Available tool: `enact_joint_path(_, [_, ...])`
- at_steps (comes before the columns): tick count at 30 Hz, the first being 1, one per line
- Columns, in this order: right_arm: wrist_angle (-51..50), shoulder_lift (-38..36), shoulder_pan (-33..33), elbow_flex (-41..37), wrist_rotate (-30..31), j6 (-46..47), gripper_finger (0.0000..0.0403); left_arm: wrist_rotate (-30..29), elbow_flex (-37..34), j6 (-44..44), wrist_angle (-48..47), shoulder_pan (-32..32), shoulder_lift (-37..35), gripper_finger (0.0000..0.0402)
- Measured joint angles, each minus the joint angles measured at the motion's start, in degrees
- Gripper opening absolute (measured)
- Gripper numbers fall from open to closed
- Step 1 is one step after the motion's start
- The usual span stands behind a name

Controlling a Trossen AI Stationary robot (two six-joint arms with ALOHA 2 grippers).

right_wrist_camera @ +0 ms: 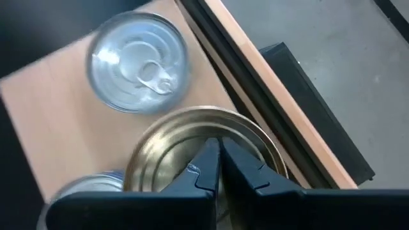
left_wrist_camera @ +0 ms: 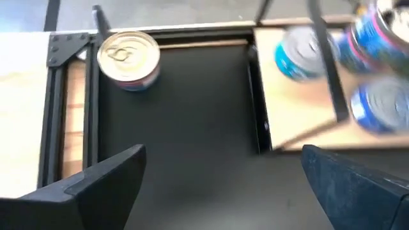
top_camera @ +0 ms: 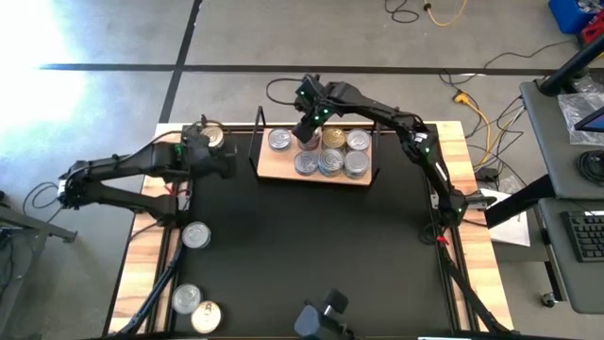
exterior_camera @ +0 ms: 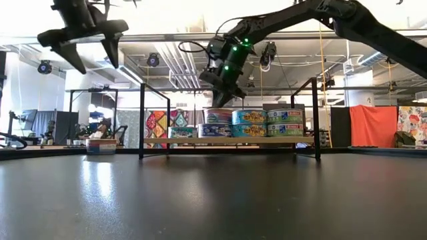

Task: Stack canned seafood by type on shelf
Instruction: Stack the green-blue tuna can on top of the other green-blue tuna can on the shelf

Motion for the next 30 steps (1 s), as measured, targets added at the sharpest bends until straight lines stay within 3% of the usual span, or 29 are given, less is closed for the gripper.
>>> enact_joint_path(3, [0.0, -1.7, 0.9, 1.6, 1.2, 0.3, 0.0009, 0.8, -1.2, -0.1, 2.4, 5.2, -1.0, 0.04])
enact_joint_path(8, [0.2, -8.4, 2.5, 1.8, 2.0, 2.6, 0.0009, 6.8, -3.1, 8.0, 11.3, 13.4, -1.5, 0.0399])
enact_joint_path(13, [-1.5, -14.7, 5.7, 0.9, 2.2, 4.9, 0.0009, 20.9, -7.1, 16.8, 24.7, 23.0, 0.8, 0.0385])
enact_joint_path(17, [-6.1, -21.2, 9.7, 0.9, 3.8, 6.2, 0.0009, 30.7, -11.3, 19.0, 28.0, 30.8, 3.3, 0.0373])
enact_joint_path(21, [-12.0, -26.3, 16.4, 0.9, 11.4, 7.8, 0.0009, 34.4, -16.2, 19.6, 34.7, 33.1, 3.7, 0.0363])
enact_joint_path(26, [-17.1, -31.0, 27.2, 0.9, 22.3, 14.8, 0.0009, 47.2, -24.1, 17.3, 52.4, 33.3, 3.8, 0.0356])
enact_joint_path(30, [-20.2, -32.2, 33.7, 0.9, 27.2, 20.7, 0.0009, 50.5, -29.7, 15.7, 59.9, 32.6, 3.7, 0.0352])
